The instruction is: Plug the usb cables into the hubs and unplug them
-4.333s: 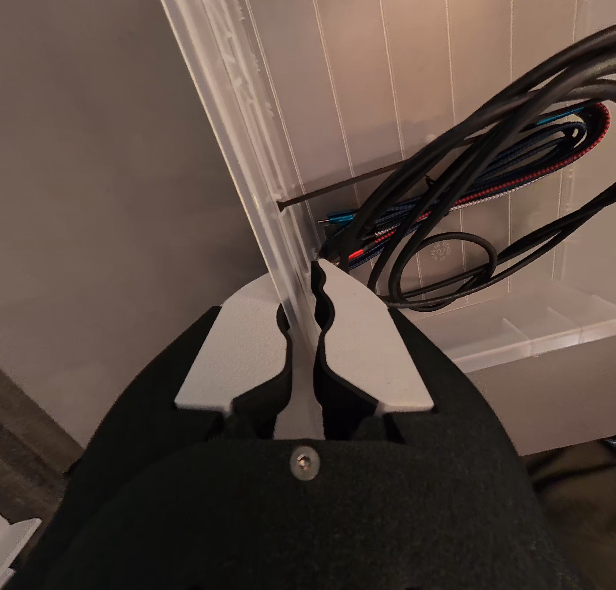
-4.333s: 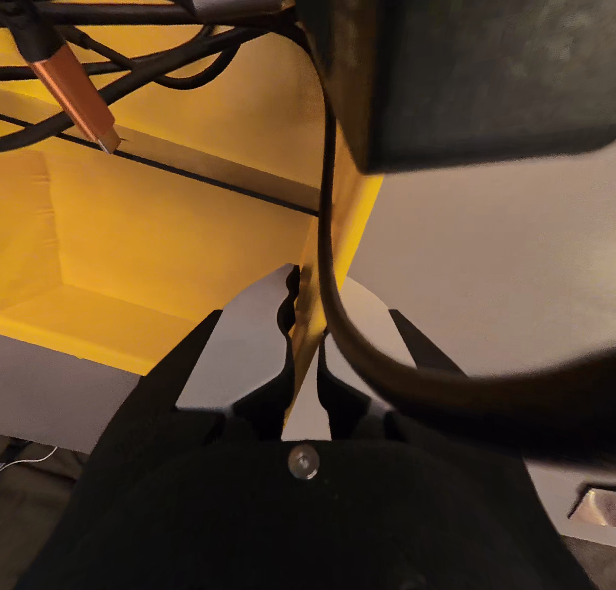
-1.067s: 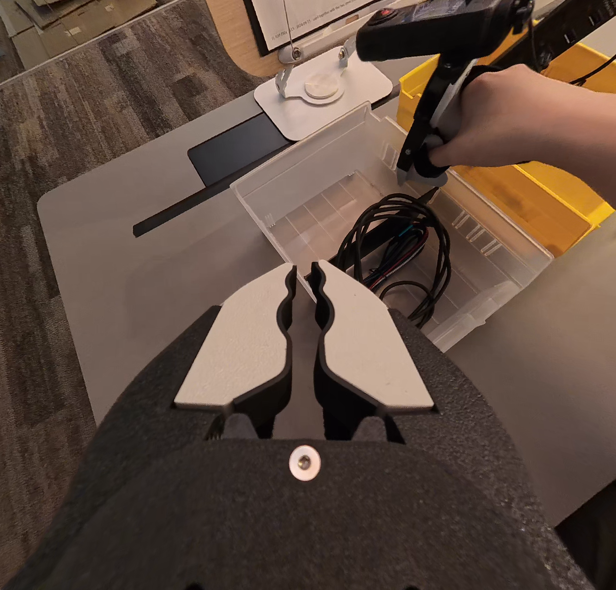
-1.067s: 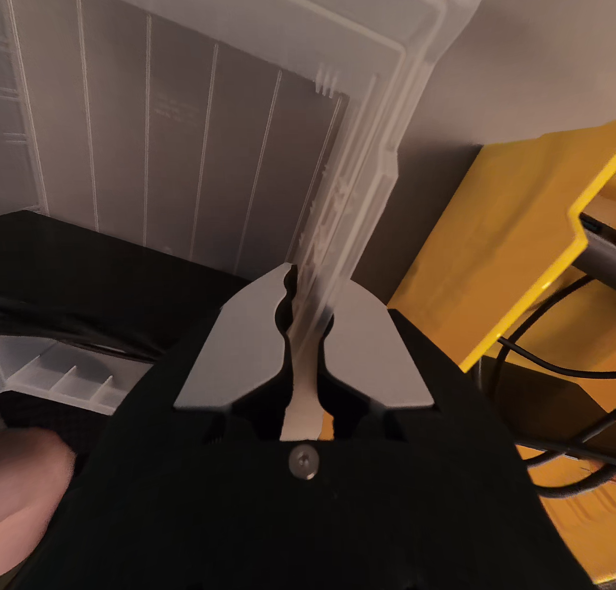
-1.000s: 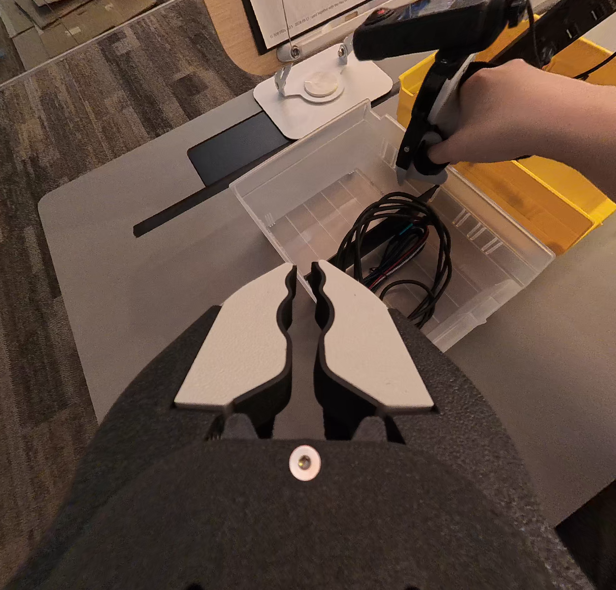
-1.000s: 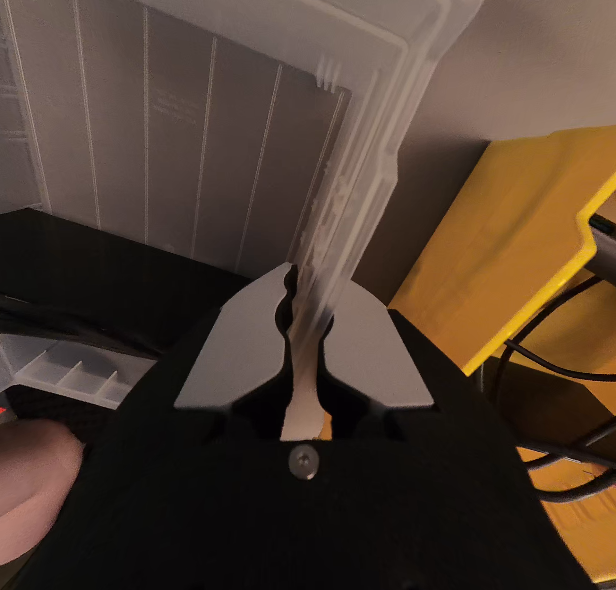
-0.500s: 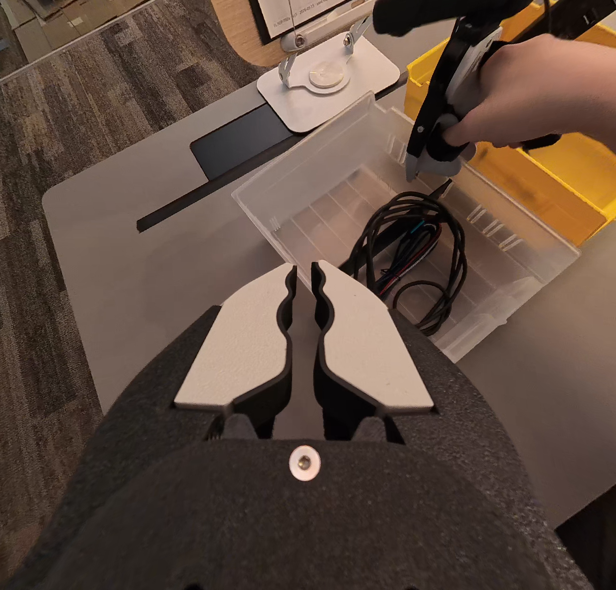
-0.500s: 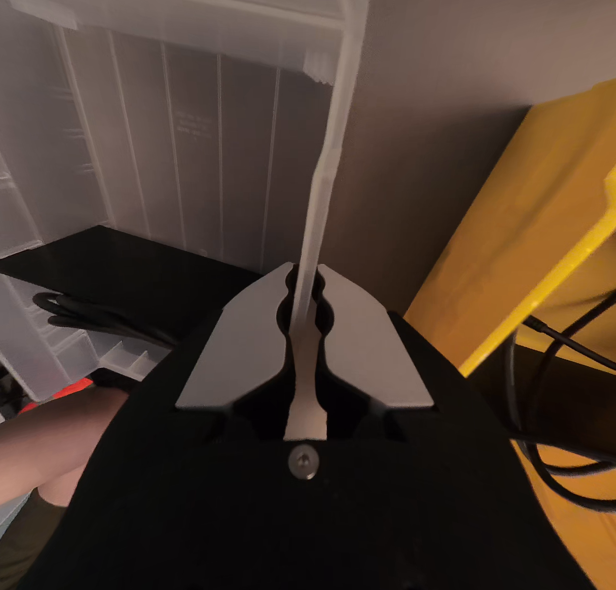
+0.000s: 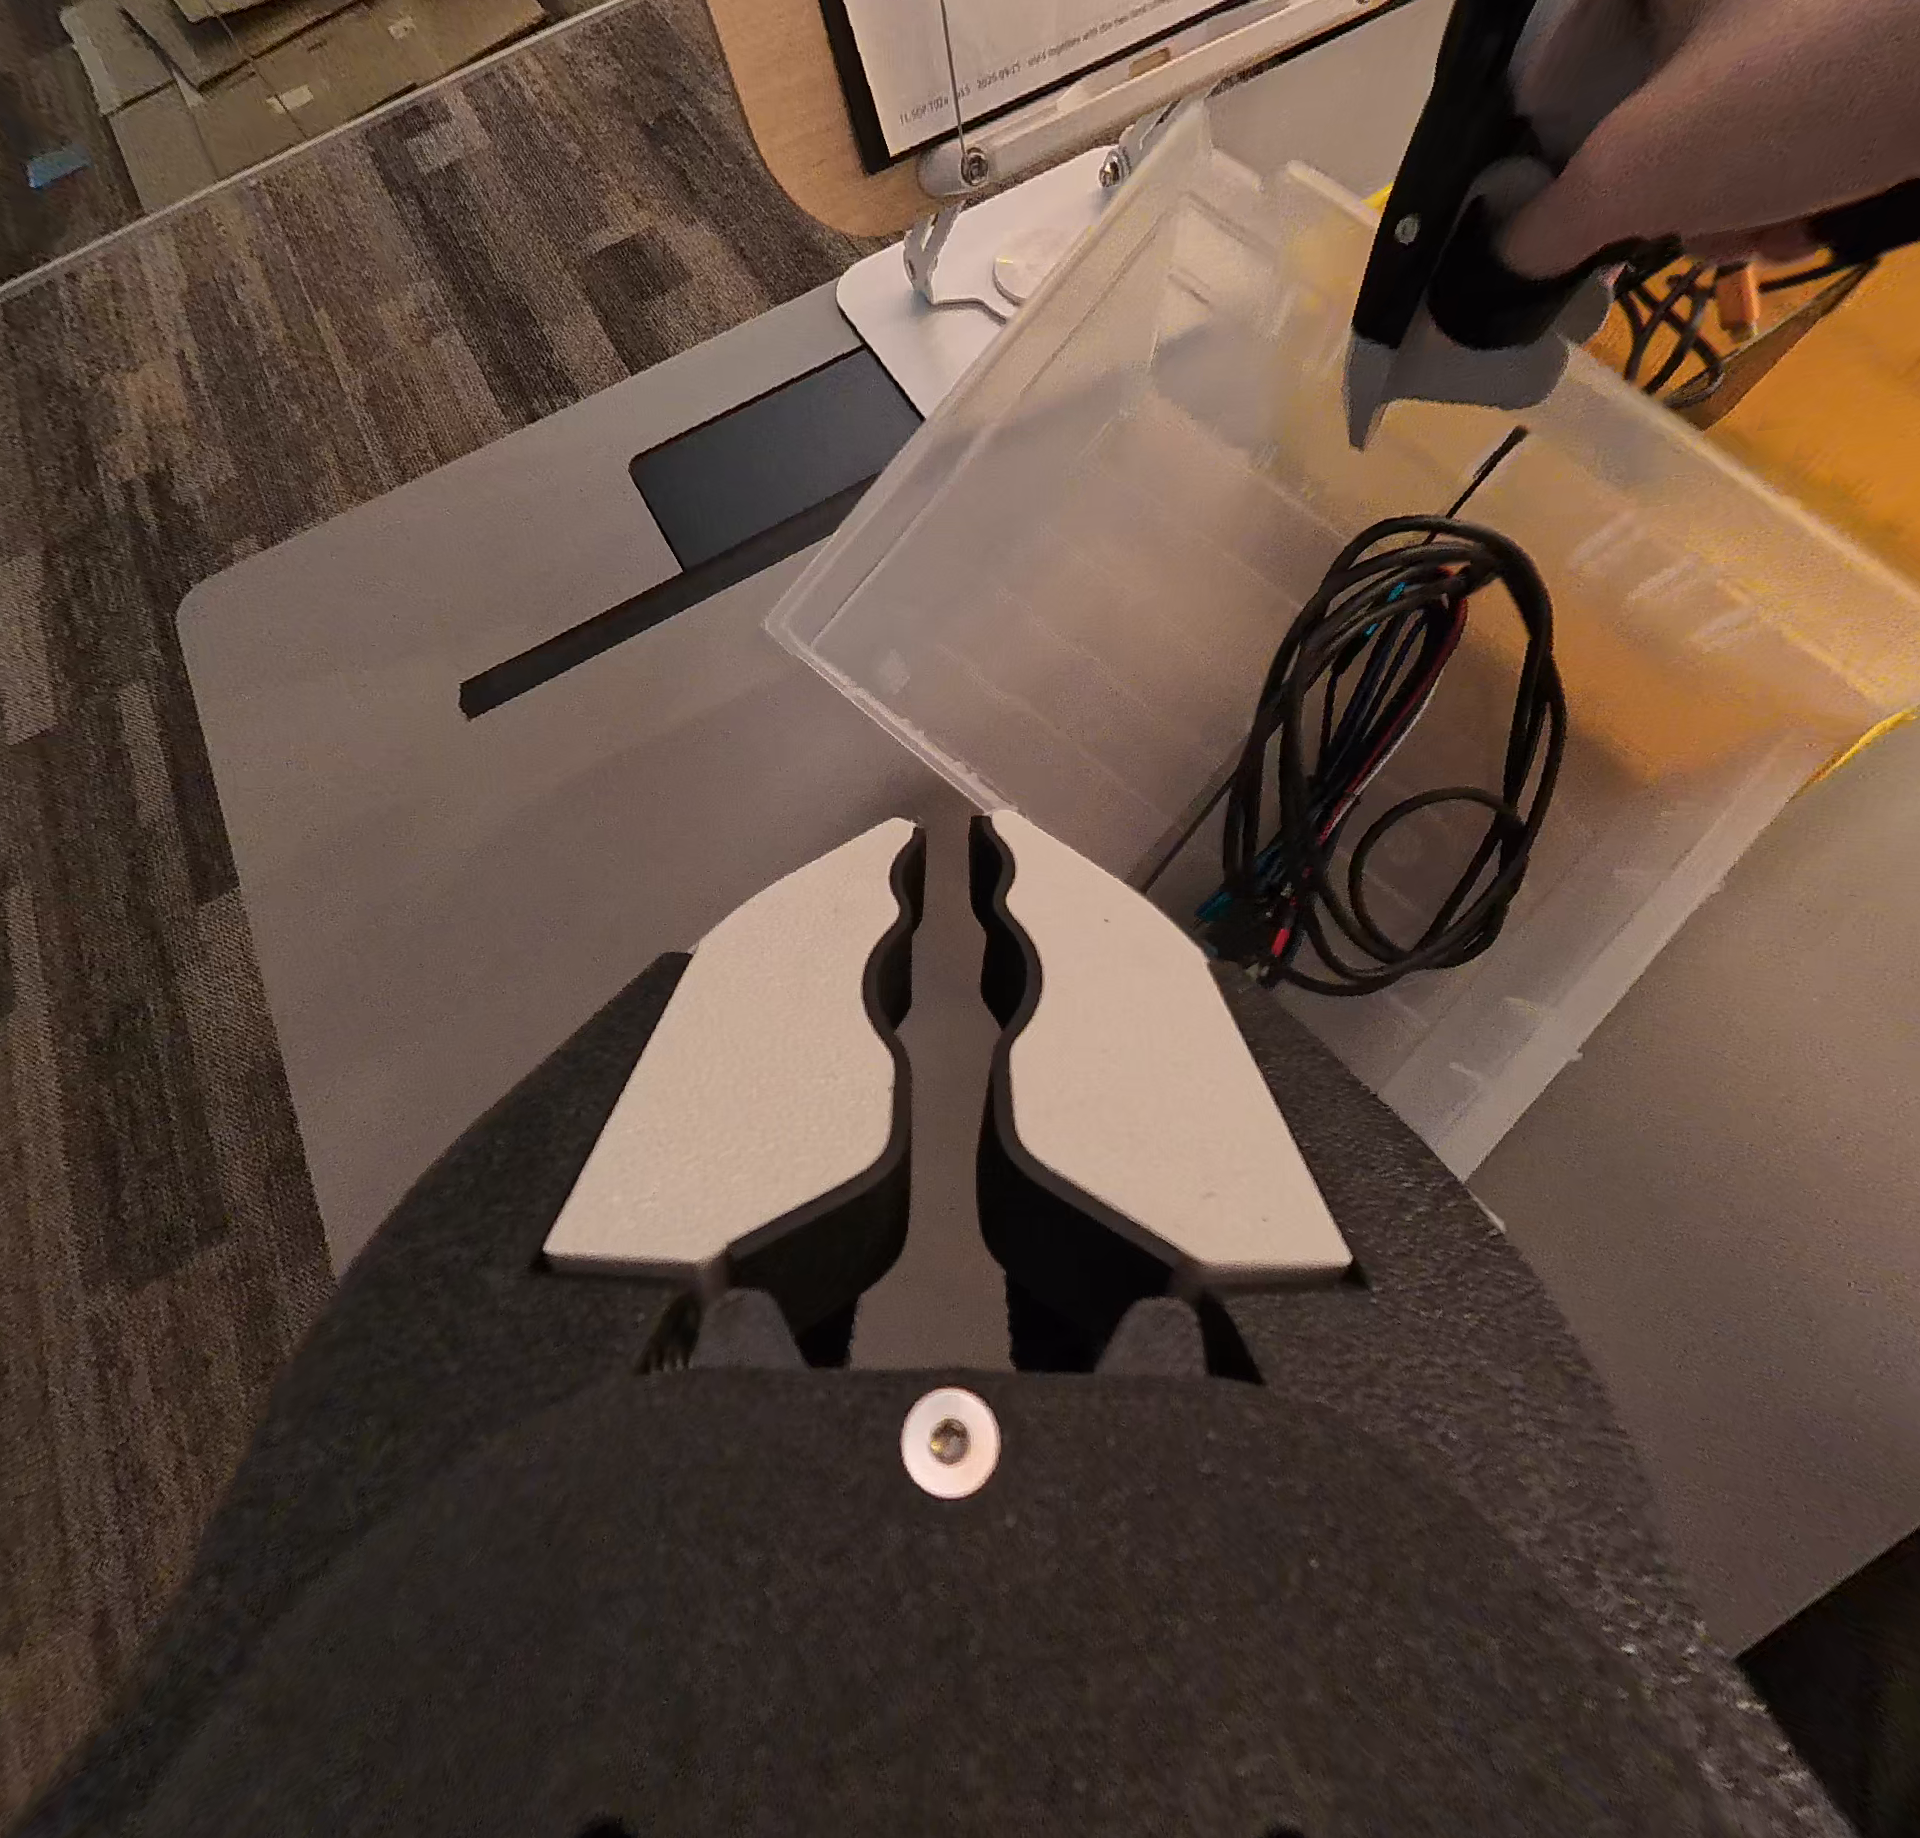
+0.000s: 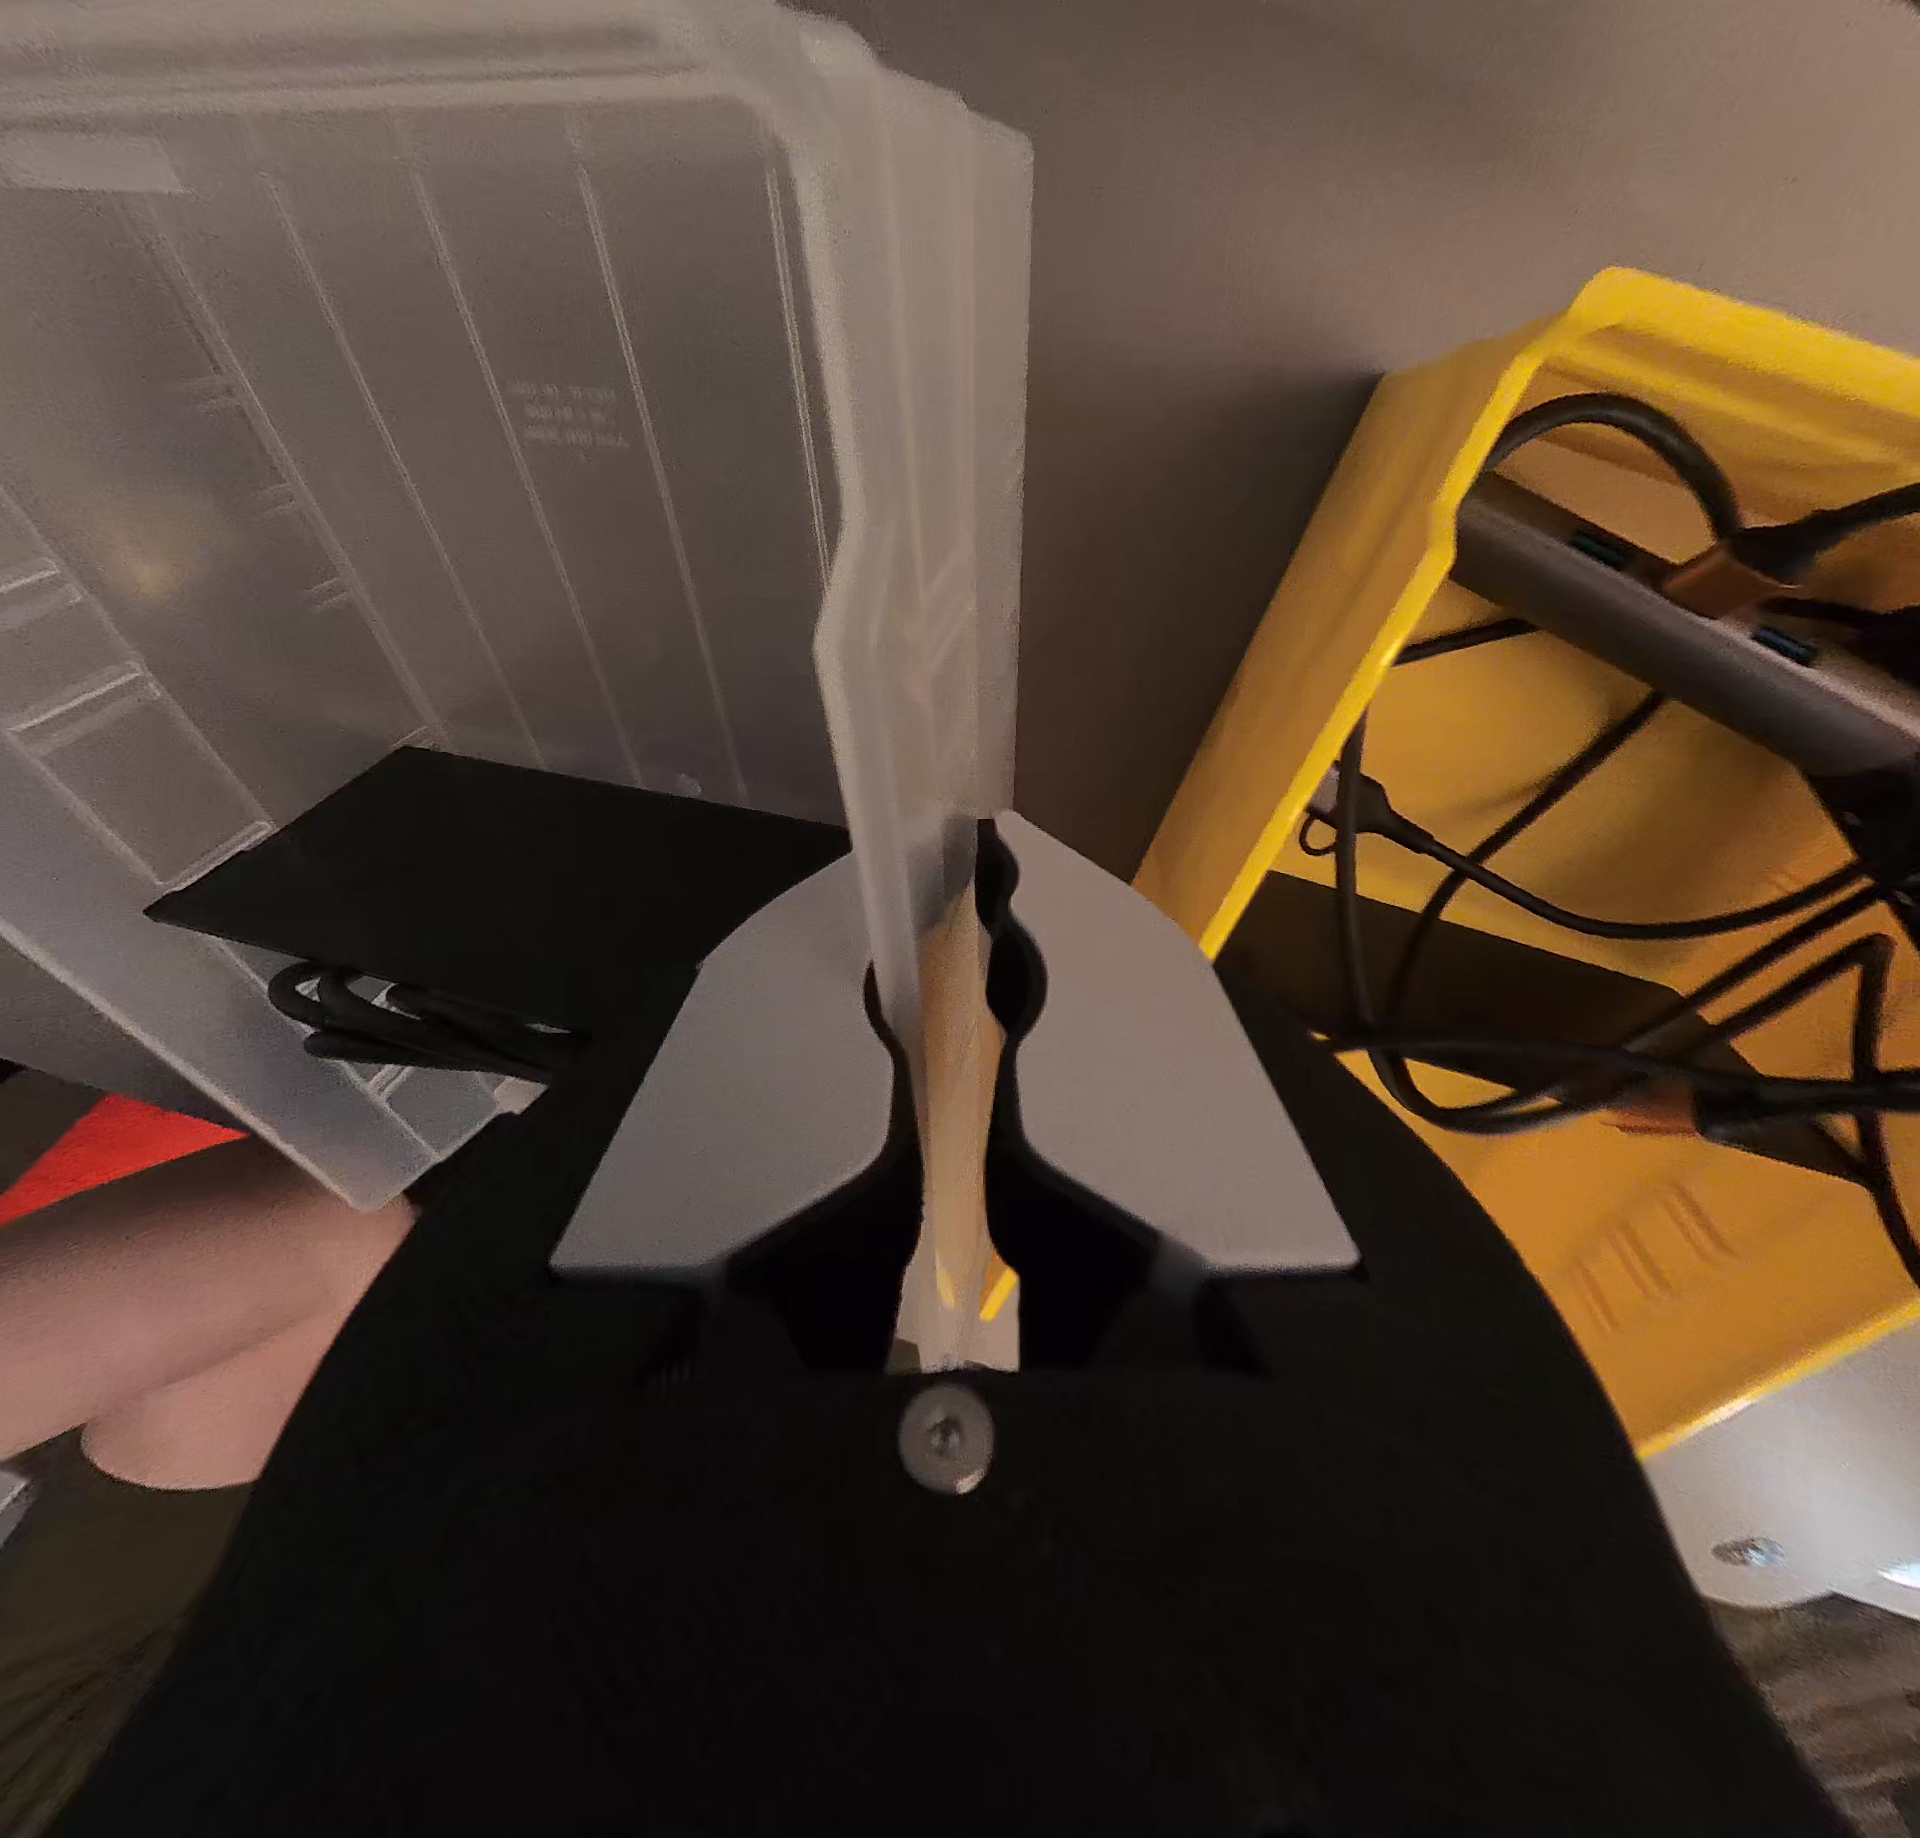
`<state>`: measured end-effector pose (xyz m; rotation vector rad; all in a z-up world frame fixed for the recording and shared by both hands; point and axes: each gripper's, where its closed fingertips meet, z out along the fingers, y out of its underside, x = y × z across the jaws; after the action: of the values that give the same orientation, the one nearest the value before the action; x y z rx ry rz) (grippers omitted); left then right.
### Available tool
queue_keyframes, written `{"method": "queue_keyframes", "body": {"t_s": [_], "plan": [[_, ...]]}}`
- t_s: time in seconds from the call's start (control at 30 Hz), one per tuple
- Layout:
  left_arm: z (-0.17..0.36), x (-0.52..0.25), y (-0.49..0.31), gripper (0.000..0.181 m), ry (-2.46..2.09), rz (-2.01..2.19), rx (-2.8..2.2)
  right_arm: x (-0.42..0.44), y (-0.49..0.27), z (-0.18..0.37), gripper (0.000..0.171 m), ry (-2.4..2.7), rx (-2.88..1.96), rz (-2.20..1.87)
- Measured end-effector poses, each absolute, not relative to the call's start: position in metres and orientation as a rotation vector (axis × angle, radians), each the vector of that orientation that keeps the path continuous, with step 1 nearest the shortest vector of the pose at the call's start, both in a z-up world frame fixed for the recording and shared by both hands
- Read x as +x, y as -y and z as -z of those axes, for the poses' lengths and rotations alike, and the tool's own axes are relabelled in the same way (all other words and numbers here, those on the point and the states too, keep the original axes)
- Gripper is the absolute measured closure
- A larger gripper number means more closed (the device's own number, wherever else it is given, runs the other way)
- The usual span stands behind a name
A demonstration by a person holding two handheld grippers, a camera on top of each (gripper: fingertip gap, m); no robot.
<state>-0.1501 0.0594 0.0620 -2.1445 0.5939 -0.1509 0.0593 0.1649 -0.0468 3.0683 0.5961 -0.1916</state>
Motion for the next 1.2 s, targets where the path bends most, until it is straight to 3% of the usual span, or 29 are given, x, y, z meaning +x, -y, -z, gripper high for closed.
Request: {"method": "queue_keyframes", "body": {"t_s": [0.3,0.53,0.87,1.2], "plan": [[-0.072,-0.157,-0.052,0.174,-0.556,0.136,-2.114,0.075,-0.164,-0.016,0.162,-0.609,3.056,0.234],[-0.082,-0.161,-0.046,0.175,-0.503,0.159,-2.084,0.141,-0.163,-0.074,0.163,-0.484,3.097,0.402],[-0.058,-0.149,-0.065,0.175,-0.548,0.066,-2.202,0.368,-0.135,-0.133,0.163,-0.047,3.225,0.352],[-0.052,-0.136,-0.082,0.174,-0.522,0.013,-2.223,0.578,-0.085,-0.093,0.162,0.299,3.136,0.213]]}}
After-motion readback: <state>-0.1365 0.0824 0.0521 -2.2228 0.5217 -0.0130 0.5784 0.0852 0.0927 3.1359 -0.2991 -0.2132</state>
